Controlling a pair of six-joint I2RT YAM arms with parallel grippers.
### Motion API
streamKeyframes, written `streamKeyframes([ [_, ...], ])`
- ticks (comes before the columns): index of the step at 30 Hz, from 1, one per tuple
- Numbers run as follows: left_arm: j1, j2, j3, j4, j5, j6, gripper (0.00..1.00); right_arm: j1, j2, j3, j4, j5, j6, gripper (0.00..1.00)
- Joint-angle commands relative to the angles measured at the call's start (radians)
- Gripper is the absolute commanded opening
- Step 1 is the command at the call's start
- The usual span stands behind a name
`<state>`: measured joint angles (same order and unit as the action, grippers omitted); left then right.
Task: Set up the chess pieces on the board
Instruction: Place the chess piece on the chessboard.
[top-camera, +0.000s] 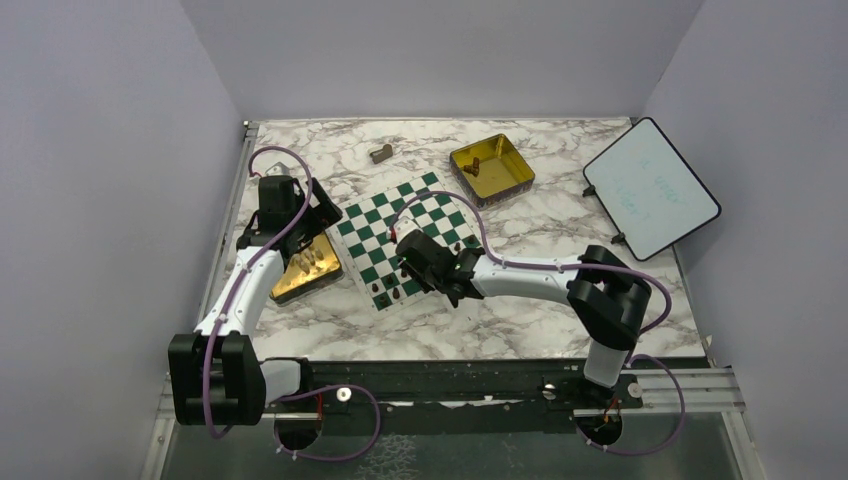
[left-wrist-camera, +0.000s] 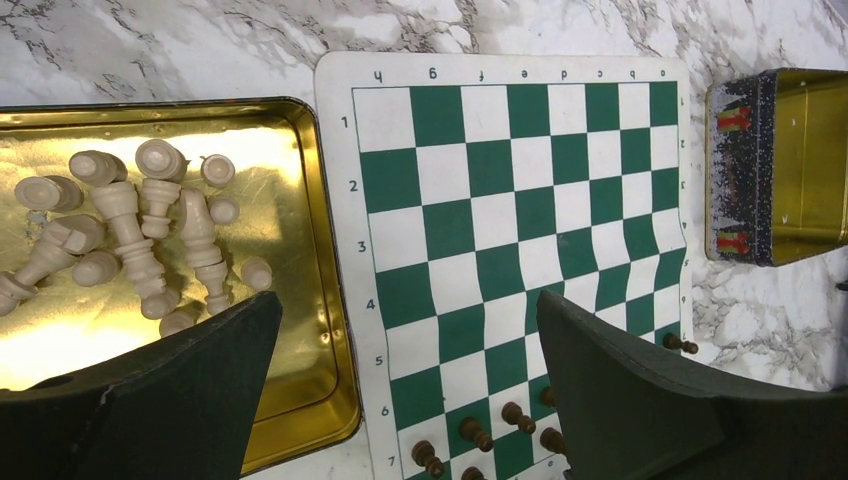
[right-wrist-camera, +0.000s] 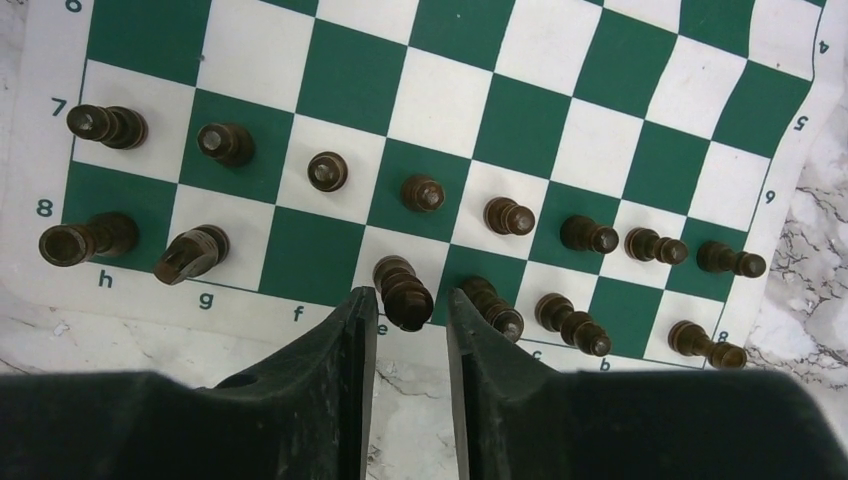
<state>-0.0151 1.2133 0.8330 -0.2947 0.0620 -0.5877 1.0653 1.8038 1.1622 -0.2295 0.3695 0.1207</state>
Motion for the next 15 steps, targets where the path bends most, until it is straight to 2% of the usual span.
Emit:
streamKeyframes([
  [1, 0.004, -0.035, -0.002, -0.010, -0.028, 0.002, 0.99, 0.008, -0.027, 0.014, 0.011, -0.002, 0.029, 0.37],
  [4, 0.003, -0.037, -0.003, -0.011, -0.026, 0.008, 0.99, 0.007, -0.055, 0.011, 0.019, -0.022, 0.036, 0.42],
  [9, 0.003, -0.038, -0.003, 0.001, 0.029, 0.049, 0.99, 0.005, -0.109, 0.017, 0.023, -0.042, 0.054, 0.45],
  [15, 0.003, -0.044, -0.012, 0.046, 0.267, 0.165, 0.99, -0.090, -0.180, 0.035, 0.041, -0.103, 0.073, 0.44],
])
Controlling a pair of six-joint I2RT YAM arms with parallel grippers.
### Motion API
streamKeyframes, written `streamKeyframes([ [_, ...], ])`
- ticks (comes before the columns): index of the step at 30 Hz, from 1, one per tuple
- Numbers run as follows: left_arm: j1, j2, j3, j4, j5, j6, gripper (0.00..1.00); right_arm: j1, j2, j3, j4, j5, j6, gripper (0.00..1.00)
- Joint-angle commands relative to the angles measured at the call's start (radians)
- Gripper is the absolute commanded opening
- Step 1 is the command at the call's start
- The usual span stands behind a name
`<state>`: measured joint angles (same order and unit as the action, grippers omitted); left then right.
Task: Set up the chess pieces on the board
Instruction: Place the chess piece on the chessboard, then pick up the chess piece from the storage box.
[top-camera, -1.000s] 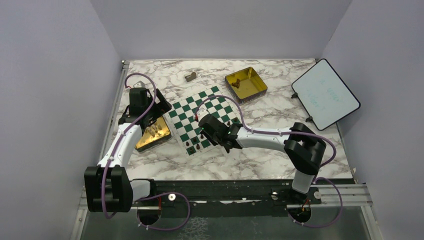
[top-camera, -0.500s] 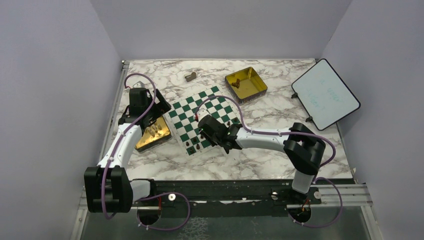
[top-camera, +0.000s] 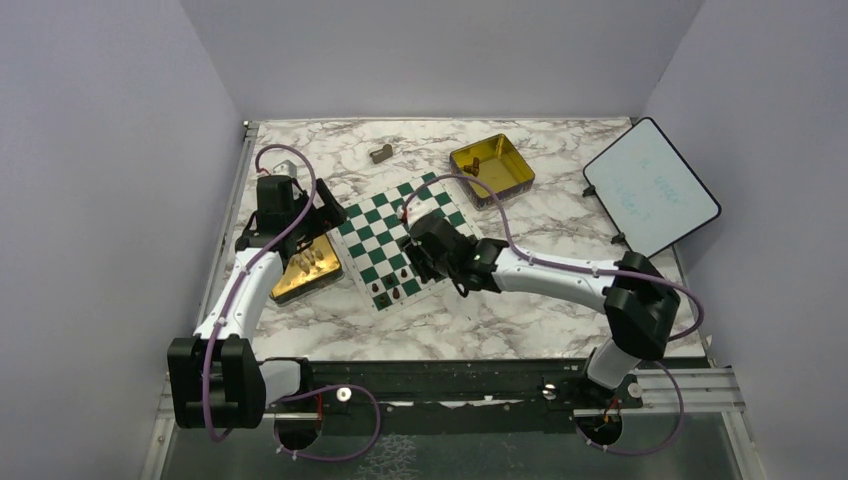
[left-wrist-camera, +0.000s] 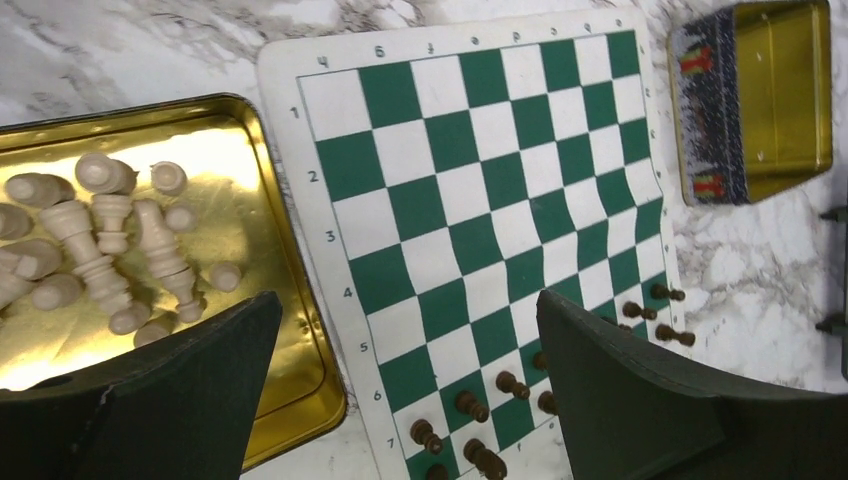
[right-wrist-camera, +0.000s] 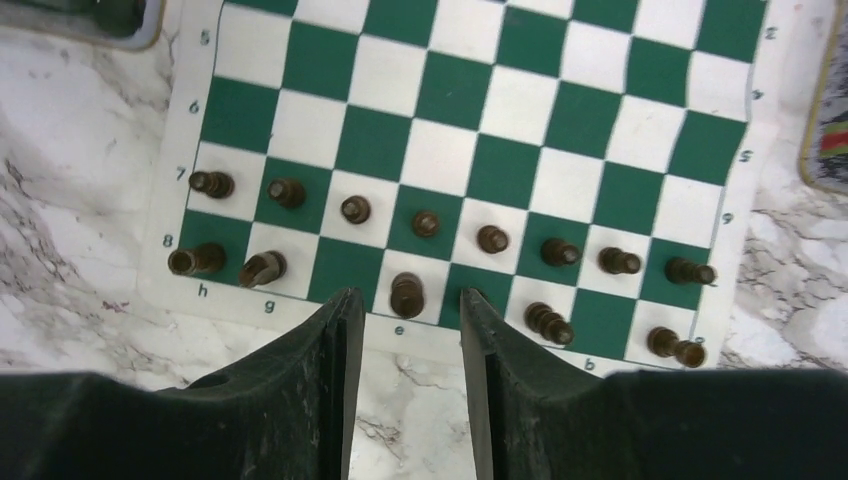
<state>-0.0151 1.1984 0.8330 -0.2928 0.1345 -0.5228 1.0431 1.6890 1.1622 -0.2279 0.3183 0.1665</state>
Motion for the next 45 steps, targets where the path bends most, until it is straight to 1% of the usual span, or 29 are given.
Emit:
streamKeyframes([
  [1, 0.001, -0.031, -0.017, 0.055, 0.235, 0.107, 0.99, -0.094, -0.072, 0.042, 0.046, -0.060, 0.025, 0.43],
  [4, -0.007, -0.029, -0.029, 0.086, 0.318, 0.107, 0.99, -0.184, -0.073, 0.077, 0.054, -0.101, 0.018, 0.42],
  [9, -0.040, -0.028, -0.044, 0.090, 0.394, 0.121, 0.98, -0.357, -0.025, 0.153, 0.079, -0.133, -0.010, 0.39],
  [13, -0.077, -0.043, -0.060, 0.080, 0.396, 0.153, 0.97, -0.496, 0.056, 0.238, 0.085, -0.161, -0.018, 0.39],
  [16, -0.100, -0.049, -0.071, 0.067, 0.380, 0.176, 0.96, -0.555, 0.129, 0.279, 0.142, -0.109, -0.021, 0.39],
  [18, -0.108, -0.050, -0.075, 0.059, 0.373, 0.184, 0.96, -0.583, 0.196, 0.333, 0.150, -0.093, -0.015, 0.39],
  [21, -0.114, -0.060, -0.078, 0.056, 0.378, 0.191, 0.96, -0.616, 0.313, 0.416, 0.146, -0.080, 0.004, 0.40],
  [27, -0.117, -0.084, -0.084, 0.052, 0.376, 0.196, 0.96, -0.652, 0.478, 0.563, 0.153, -0.072, 0.017, 0.40],
  [33, -0.117, -0.086, -0.084, 0.052, 0.376, 0.198, 0.96, -0.673, 0.571, 0.655, 0.154, -0.078, 0.004, 0.40],
  [45, -0.117, -0.094, -0.084, 0.055, 0.388, 0.193, 0.96, -0.676, 0.689, 0.750, 0.152, -0.110, -0.018, 0.40],
])
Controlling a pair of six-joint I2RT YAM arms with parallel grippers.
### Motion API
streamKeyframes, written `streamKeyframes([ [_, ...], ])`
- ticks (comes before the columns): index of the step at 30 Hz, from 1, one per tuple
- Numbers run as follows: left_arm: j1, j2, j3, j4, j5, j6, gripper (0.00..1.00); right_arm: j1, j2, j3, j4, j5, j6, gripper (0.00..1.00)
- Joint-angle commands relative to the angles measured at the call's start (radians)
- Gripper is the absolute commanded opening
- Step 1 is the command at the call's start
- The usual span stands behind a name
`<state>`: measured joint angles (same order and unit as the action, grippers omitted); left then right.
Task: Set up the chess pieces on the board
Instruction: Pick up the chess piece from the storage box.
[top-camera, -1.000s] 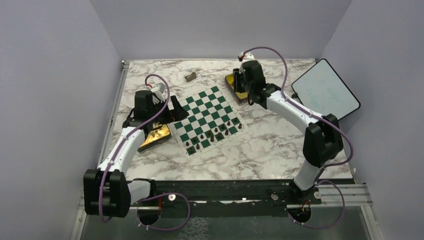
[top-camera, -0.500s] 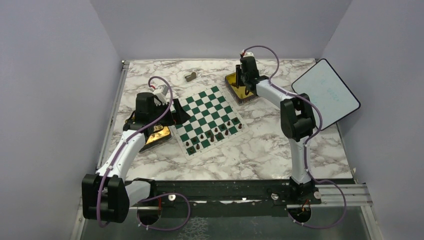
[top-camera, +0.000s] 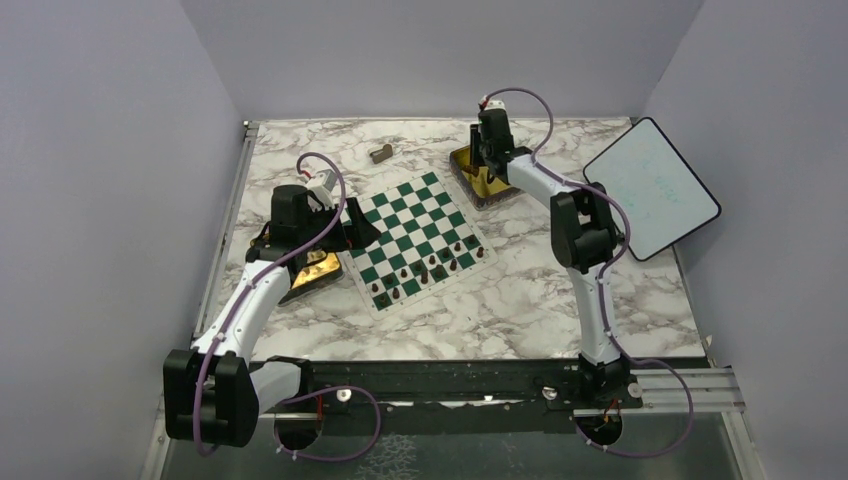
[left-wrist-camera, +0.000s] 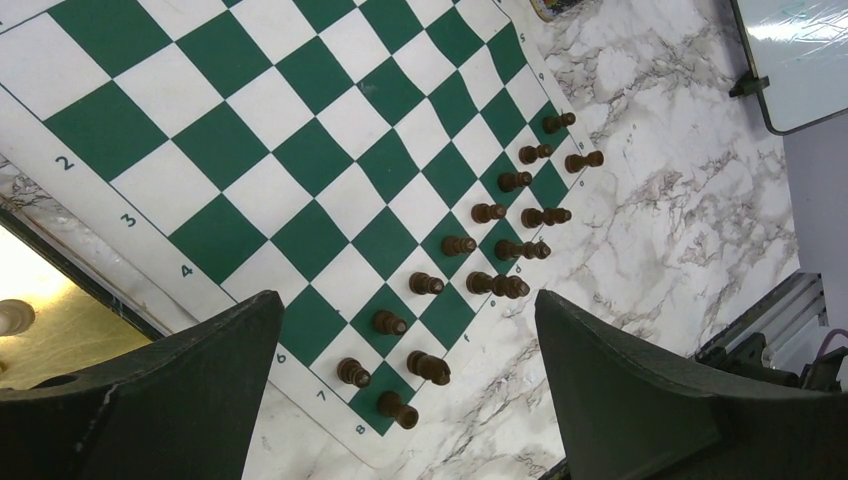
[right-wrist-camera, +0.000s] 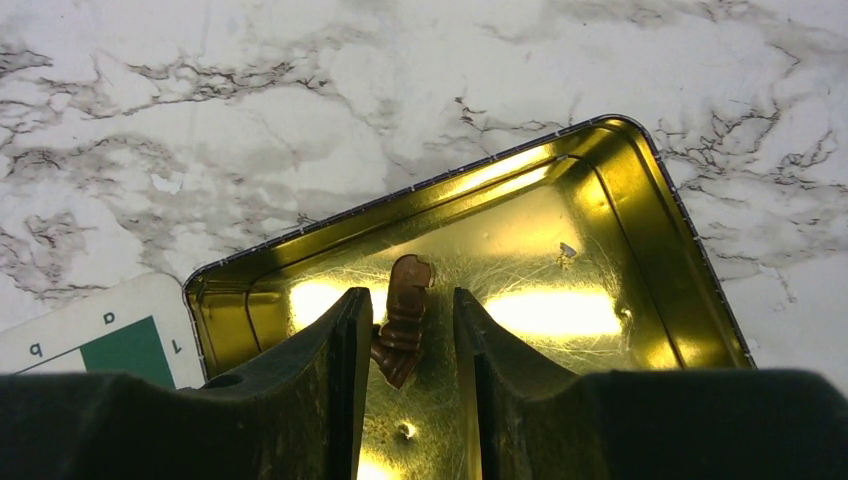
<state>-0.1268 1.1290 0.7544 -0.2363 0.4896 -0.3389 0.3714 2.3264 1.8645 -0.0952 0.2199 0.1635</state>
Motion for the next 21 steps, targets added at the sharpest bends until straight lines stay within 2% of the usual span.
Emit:
streamKeyframes([
  [1, -0.005, -0.023, -0.004, -0.001, 0.033, 0.009, 0.96, -0.005, 0.062, 0.056, 0.015, -0.014, -0.015, 0.40],
  [11, -0.006, -0.014, -0.004, -0.002, 0.032, 0.011, 0.96, -0.004, 0.120, 0.065, -0.011, 0.007, -0.025, 0.35],
  [21, -0.005, -0.009, -0.004, -0.004, 0.025, 0.012, 0.96, -0.007, 0.102, 0.052, -0.011, 0.030, -0.052, 0.19],
])
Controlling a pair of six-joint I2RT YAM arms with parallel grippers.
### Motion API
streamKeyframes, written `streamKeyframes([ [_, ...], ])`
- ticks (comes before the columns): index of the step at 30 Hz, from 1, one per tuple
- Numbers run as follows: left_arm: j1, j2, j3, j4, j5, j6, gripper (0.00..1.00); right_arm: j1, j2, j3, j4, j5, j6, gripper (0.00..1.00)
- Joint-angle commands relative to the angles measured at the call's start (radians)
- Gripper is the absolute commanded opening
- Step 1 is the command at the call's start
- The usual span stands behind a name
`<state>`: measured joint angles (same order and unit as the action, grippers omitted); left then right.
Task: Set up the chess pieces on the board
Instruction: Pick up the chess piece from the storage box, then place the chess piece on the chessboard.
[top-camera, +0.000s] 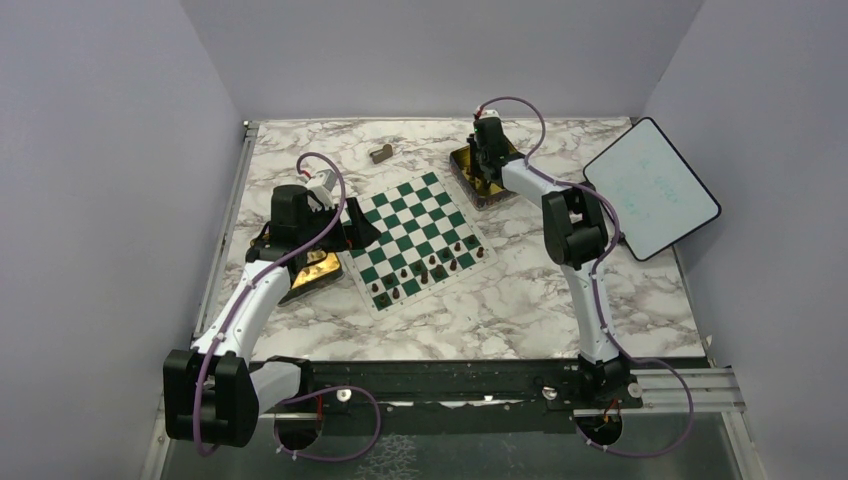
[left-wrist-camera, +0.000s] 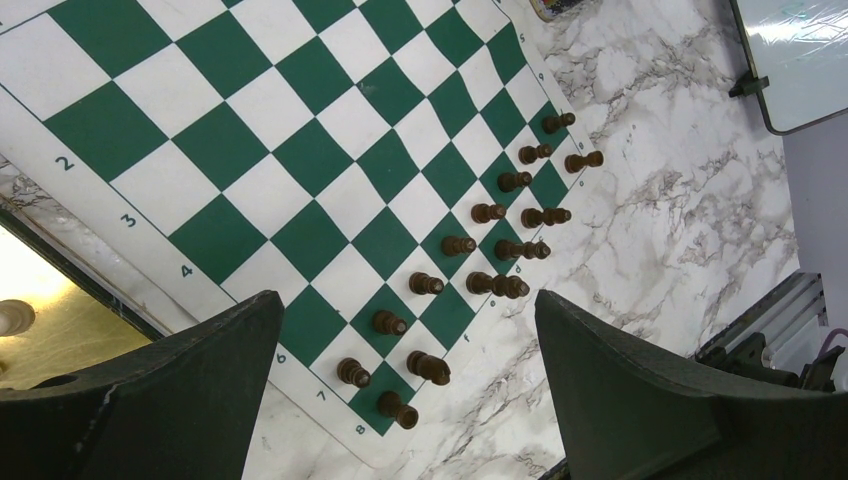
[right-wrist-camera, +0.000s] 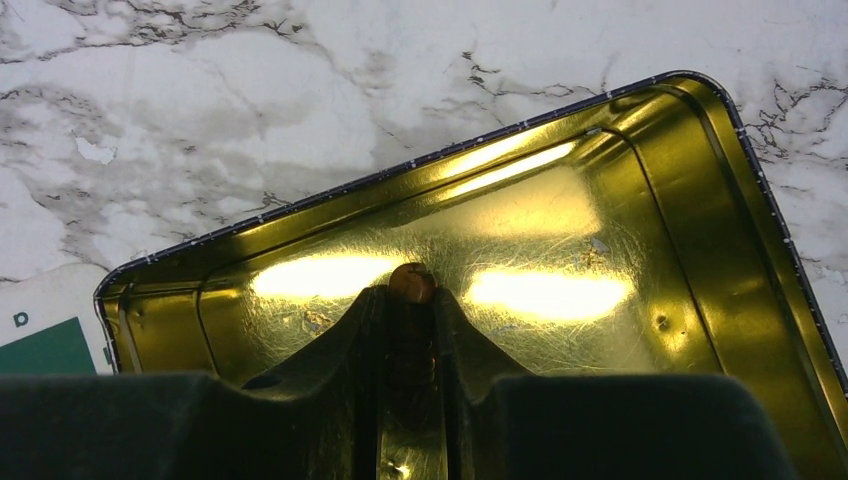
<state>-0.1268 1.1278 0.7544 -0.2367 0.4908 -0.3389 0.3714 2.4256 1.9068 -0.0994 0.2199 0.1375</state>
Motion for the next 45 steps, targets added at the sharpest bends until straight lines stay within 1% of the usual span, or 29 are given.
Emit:
streamKeyframes([
  [1, -0.005, -0.009, -0.004, -0.004, 0.022, 0.013, 0.96, -0.009, -0.002, 0.011, -0.009, 0.031, -0.029, 0.18],
  [9, -0.005, -0.010, -0.004, -0.006, 0.011, 0.015, 0.96, -0.034, -0.081, -0.007, -0.002, 0.015, -0.060, 0.17],
  [17, -0.005, -0.007, -0.004, -0.006, 0.003, 0.015, 0.96, -0.045, -0.154, -0.063, 0.011, 0.010, -0.080, 0.16],
  [22, -0.005, -0.006, -0.006, -0.005, -0.003, 0.015, 0.96, -0.046, -0.189, -0.080, 0.016, -0.041, -0.112, 0.15],
  [25, -0.006, -0.007, -0.006, -0.004, -0.009, 0.014, 0.96, -0.046, -0.231, -0.119, 0.025, -0.124, -0.128, 0.15],
  [27, -0.005, -0.008, -0.005, 0.001, -0.011, 0.006, 0.96, -0.046, -0.278, -0.174, 0.050, -0.197, -0.167, 0.15],
  [34, -0.005, 0.017, 0.037, 0.040, 0.065, -0.081, 0.94, -0.044, -0.509, -0.453, 0.218, -0.486, -0.245, 0.15],
  [37, -0.005, 0.034, 0.073, 0.069, 0.113, -0.128, 0.92, -0.038, -0.614, -0.573, 0.288, -0.623, -0.279, 0.16],
  [41, -0.006, 0.064, 0.144, 0.073, 0.173, -0.163, 0.87, -0.010, -0.748, -0.729, 0.383, -0.758, -0.302, 0.16],
  [43, -0.007, 0.076, 0.178, 0.074, 0.205, -0.180, 0.84, 0.016, -0.809, -0.788, 0.410, -0.815, -0.318, 0.16],
  [45, -0.009, 0.086, 0.205, 0.076, 0.231, -0.203, 0.82, 0.060, -0.878, -0.839, 0.427, -0.835, -0.339, 0.16],
])
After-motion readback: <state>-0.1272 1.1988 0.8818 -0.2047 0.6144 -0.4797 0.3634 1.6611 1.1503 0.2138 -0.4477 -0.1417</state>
